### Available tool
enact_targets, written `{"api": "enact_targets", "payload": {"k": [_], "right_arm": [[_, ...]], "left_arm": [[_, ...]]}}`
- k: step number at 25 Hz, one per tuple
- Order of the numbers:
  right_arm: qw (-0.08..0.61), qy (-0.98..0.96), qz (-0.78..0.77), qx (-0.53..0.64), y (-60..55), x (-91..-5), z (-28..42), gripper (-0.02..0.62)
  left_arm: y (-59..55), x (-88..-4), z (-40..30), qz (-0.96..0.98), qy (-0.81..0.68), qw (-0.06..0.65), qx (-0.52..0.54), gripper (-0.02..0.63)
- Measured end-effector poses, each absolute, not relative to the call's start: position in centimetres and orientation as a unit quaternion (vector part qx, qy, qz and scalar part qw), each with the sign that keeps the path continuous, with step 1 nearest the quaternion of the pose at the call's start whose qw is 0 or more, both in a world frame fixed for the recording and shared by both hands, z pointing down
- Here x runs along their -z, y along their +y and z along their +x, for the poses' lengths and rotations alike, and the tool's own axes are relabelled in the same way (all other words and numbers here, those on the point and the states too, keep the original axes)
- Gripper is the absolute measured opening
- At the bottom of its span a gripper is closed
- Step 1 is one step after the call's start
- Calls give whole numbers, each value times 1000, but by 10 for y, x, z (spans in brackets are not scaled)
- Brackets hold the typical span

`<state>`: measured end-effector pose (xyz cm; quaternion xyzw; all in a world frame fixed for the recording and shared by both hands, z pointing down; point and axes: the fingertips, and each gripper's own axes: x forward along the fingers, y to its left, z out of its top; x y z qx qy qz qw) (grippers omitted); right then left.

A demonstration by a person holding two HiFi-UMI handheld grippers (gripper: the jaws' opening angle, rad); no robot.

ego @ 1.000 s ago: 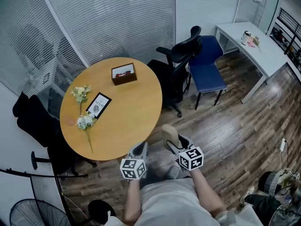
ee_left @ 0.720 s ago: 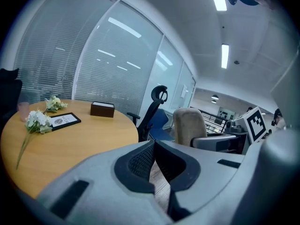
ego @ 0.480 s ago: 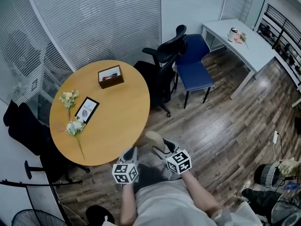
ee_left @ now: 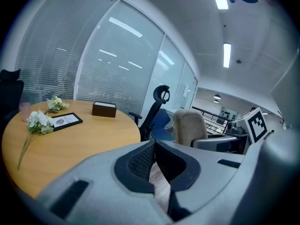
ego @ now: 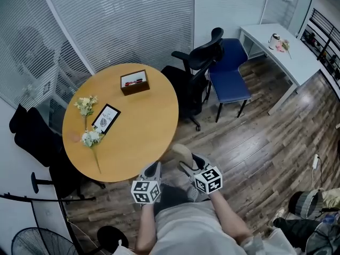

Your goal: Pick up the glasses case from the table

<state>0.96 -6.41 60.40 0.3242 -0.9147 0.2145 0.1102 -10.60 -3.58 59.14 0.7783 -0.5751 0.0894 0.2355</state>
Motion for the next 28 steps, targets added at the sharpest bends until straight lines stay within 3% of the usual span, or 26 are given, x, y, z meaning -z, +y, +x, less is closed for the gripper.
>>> {"api": "enact_targets", "payload": {"k": [28], "right_arm": [[106,-915,325,-216,-67,-603,28,244]], "left_arm": [[-43,-587,-95,773,-588,225,-86,9]]}}
